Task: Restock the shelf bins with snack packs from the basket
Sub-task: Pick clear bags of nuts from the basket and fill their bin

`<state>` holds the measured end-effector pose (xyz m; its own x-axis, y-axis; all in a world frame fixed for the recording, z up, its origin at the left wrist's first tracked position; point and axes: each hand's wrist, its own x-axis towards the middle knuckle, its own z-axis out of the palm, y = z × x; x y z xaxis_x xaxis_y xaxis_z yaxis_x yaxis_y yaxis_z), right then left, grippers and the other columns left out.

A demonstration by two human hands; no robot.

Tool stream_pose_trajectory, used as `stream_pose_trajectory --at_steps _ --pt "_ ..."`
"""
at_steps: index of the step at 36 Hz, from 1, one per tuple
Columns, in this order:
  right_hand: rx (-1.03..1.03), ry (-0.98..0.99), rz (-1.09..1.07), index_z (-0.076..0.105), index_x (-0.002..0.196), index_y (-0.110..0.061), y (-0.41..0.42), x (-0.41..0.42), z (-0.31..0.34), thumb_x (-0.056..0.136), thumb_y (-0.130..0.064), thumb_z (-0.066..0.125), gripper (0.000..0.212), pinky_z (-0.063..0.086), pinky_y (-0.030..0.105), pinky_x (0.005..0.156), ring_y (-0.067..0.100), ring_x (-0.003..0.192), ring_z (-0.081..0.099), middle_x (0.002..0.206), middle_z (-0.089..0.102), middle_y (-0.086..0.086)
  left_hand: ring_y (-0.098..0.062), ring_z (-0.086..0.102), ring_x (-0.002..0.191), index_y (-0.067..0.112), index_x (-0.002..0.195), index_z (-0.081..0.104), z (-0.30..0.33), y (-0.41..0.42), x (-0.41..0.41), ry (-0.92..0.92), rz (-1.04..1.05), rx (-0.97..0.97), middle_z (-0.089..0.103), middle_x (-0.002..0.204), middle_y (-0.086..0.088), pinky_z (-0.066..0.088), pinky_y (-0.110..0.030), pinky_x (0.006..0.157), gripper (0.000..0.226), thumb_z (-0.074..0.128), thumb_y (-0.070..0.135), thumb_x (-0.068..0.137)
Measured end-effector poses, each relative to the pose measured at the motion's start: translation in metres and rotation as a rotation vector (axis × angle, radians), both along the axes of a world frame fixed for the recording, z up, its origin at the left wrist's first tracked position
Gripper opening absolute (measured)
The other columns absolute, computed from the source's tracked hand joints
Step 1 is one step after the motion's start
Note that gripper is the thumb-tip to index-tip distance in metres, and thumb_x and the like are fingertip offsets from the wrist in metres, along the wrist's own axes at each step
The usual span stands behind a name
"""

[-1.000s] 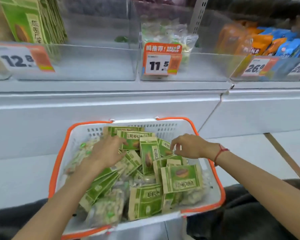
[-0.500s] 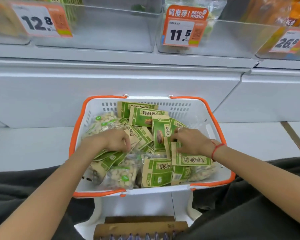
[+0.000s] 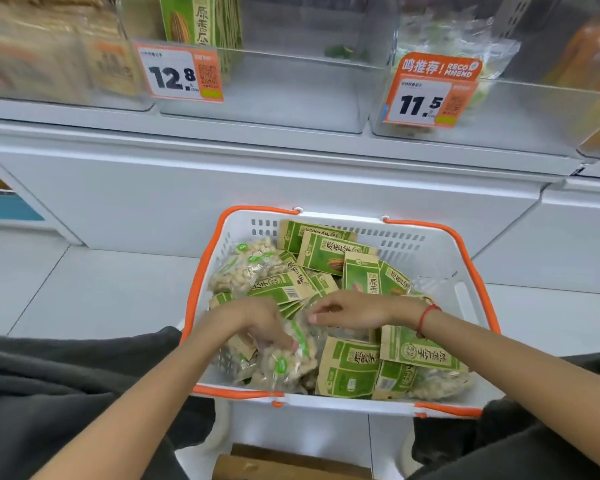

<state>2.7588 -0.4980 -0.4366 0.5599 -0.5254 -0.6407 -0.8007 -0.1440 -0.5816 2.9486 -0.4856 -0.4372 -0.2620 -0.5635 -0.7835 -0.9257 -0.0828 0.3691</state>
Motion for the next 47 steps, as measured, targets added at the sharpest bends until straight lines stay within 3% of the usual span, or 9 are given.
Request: stream_pose_trajectory --at_steps 6,14,17,23,27,30,34,40,47 --pt "0.081 -0.226 -0.351 0.035 0.143 -0.031 -0.015 -0.023 0.026 0.08 -0.039 0.073 0.074 0.041 0.028 0.103 0.012 0.12 0.052 0.133 0.051 -0.008 -0.007 0.059 0.097 0.032 0.085 0.062 0.013 -0.018 -0.001 0.456 0.072 -0.382 0.064 0.096 0.015 0.045 -0.033 0.095 0.029 0.084 0.024 0.068" --pt "0.068 -0.411 -0.554 0.068 0.112 -0.02 -0.028 -0.045 0.035 0.079 -0.029 0.073 0.035 0.054 0.029 0.091 0.013 0.105 0.065 0.121 0.064 -0.001 -0.009 0.054 0.107 0.032 0.134 0.04 0.033 -0.023 -0.02 0.625 0.458 -0.405 0.049 0.119 0.015 0.045 -0.025 0.089 0.08 0.076 0.052 0.066" --pt "0.121 -0.48 -0.624 0.065 0.109 -0.018 -0.027 -0.046 0.035 0.075 -0.03 0.073 0.037 0.049 0.036 0.1 0.017 0.108 0.065 0.116 0.069 0.002 -0.012 0.055 0.111 0.017 0.126 0.054 0.035 -0.022 -0.022 0.619 0.55 -0.313 0.058 0.118 0.009 0.042 -0.033 0.103 0.065 0.063 0.057 0.075" --pt "0.076 -0.301 -0.518 0.051 0.129 -0.033 -0.024 -0.038 0.043 0.07 -0.055 0.073 0.067 0.039 0.028 0.103 0.013 0.12 0.053 0.123 0.054 -0.013 -0.015 0.05 0.123 0.013 0.117 0.062 0.031 -0.021 -0.025 0.592 0.506 -0.411 0.054 0.134 0.0 0.035 -0.019 0.093 0.052 0.069 0.047 0.078" --pt "0.023 -0.32 -0.554 0.068 0.113 -0.026 -0.025 -0.035 0.043 0.084 -0.04 0.066 0.032 0.047 0.016 0.086 0.005 0.103 0.065 0.107 0.071 -0.009 -0.005 0.062 0.1 0.024 0.101 0.072 0.045 -0.027 -0.016 0.607 0.492 -0.315 0.068 0.11 0.008 0.043 -0.032 0.103 0.05 0.063 0.061 0.069" --pt "-0.067 -0.333 -0.668 0.068 0.112 -0.012 -0.032 -0.04 0.04 0.088 -0.027 0.065 0.029 0.048 0.007 0.067 0.006 0.088 0.068 0.1 0.073 0.0 -0.017 0.06 0.113 0.028 0.112 0.067 0.048 -0.041 0.017 0.43 0.419 -0.365 0.066 0.119 0.003 0.042 -0.046 0.105 0.058 0.048 0.068 0.075" --pt "-0.134 -0.309 -0.824 0.054 0.129 -0.003 -0.041 -0.053 0.033 0.082 -0.038 0.07 0.061 0.049 0.015 0.071 0.012 0.092 0.066 0.114 0.066 0.008 -0.019 0.056 0.117 0.022 0.12 0.063 0.022 -0.06 0.065 -0.003 0.427 -0.529 0.061 0.128 0.0 0.043 -0.036 0.099 0.045 0.057 0.052 0.088" --pt "-0.178 -0.364 -0.919 0.036 0.143 -0.006 -0.039 -0.048 0.032 0.086 -0.031 0.068 0.07 0.041 0.025 0.084 0.017 0.093 0.06 0.132 0.055 0.013 -0.023 0.053 0.114 0.019 0.131 0.046 -0.017 -0.042 0.036 -0.23 0.259 -0.583 0.054 0.127 -0.002 0.045 -0.034 0.085 0.068 0.06 0.062 0.08" --pt "-0.162 -0.34 -0.901 0.032 0.145 -0.005 -0.037 -0.044 0.034 0.088 -0.034 0.065 0.073 0.042 0.028 0.096 0.018 0.103 0.057 0.146 0.041 0.01 -0.027 0.056 0.112 0.018 0.125 0.052 -0.009 -0.041 0.03 -0.312 0.223 -0.772 0.061 0.121 -0.005 0.044 -0.033 0.083 0.037 0.049 0.035 0.092"
